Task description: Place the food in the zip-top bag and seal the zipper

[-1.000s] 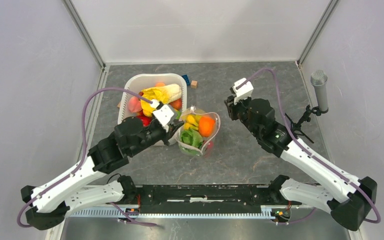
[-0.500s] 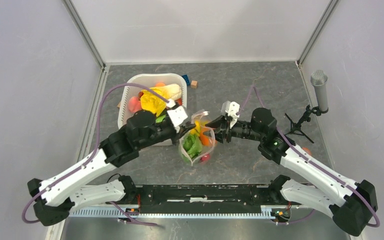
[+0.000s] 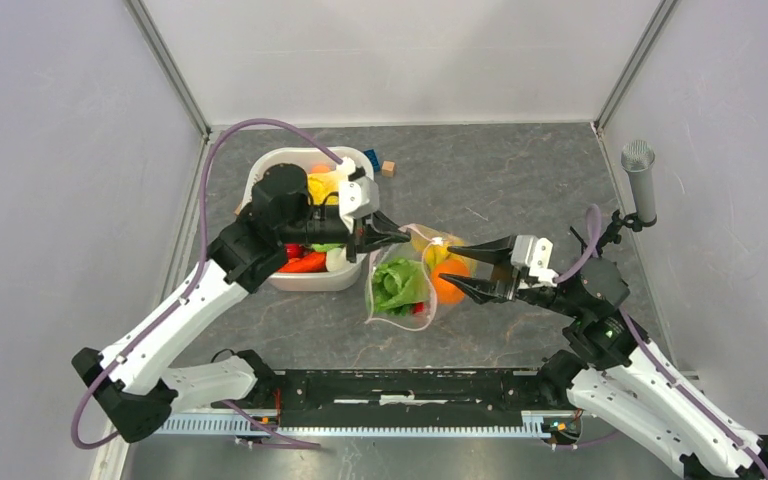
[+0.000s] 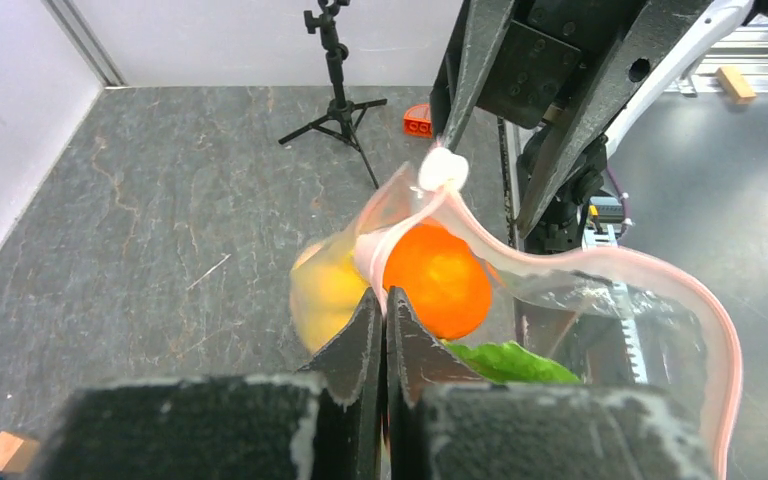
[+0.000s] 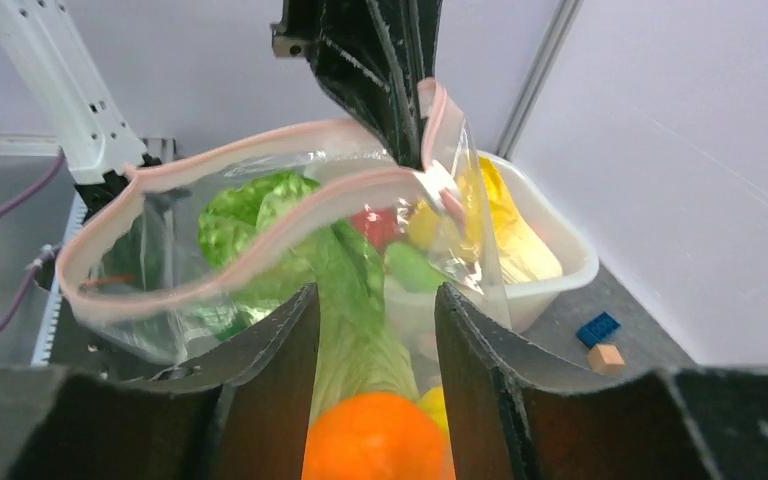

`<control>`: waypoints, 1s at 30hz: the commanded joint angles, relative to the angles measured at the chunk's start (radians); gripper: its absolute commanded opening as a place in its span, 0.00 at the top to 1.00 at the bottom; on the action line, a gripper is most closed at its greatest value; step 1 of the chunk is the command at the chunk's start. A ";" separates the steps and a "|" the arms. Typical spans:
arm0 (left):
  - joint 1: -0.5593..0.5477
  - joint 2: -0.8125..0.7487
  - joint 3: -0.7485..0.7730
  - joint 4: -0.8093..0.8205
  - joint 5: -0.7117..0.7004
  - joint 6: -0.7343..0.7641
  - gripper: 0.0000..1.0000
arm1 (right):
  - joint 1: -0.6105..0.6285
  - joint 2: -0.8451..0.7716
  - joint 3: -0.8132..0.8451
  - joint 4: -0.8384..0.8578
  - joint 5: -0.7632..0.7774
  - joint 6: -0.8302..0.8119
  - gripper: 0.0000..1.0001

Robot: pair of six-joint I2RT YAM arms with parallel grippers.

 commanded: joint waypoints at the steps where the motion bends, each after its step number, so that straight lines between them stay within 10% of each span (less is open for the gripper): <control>1: 0.109 0.016 0.058 0.069 0.337 -0.010 0.98 | 0.002 -0.001 0.048 -0.114 0.070 -0.079 0.48; 15: 0.130 0.091 0.133 -0.140 0.418 0.118 0.98 | 0.002 0.141 0.135 -0.151 -0.088 -0.107 0.31; 30: 0.130 0.099 0.106 -0.145 0.400 0.105 0.98 | 0.002 0.190 0.115 -0.043 -0.171 -0.050 0.37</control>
